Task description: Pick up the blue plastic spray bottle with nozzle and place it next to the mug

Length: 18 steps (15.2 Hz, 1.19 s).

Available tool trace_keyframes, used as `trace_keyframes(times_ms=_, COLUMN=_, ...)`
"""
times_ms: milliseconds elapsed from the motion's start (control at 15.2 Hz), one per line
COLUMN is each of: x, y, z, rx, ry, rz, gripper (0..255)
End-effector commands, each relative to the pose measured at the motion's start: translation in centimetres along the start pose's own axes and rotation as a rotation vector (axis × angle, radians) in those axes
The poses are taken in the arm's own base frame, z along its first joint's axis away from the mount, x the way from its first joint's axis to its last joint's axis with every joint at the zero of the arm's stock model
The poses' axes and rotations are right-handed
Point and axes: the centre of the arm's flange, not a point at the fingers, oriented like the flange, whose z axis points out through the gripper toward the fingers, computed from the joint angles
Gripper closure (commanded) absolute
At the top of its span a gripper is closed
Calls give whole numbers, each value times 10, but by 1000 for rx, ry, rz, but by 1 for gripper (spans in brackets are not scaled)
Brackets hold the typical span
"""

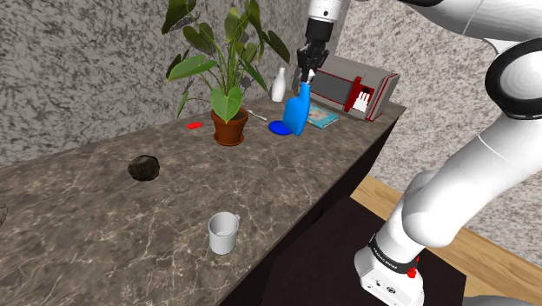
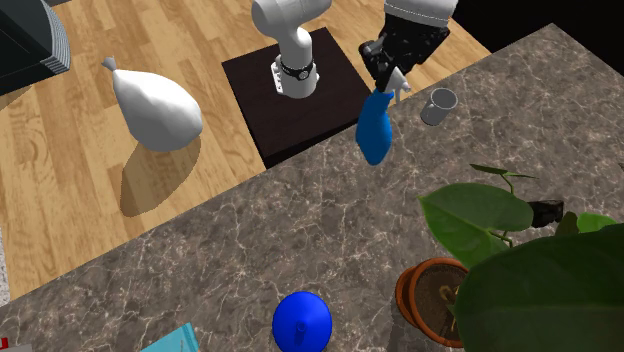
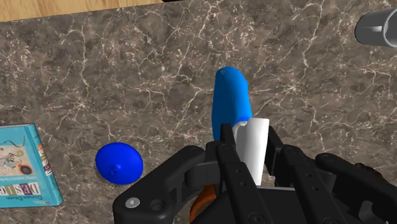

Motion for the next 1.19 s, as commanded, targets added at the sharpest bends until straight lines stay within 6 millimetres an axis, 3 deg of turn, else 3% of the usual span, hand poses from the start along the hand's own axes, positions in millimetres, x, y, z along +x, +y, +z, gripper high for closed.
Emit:
trace_keyframes(times_ms=0, x=-10, y=-24, z=-7, rx=-1, ry=0, rz=1, gripper=255)
trace_keyframes(times_ms=1122, x=-68, y=-235, z=-55, rx=-1, ry=0, rz=1, gripper=255)
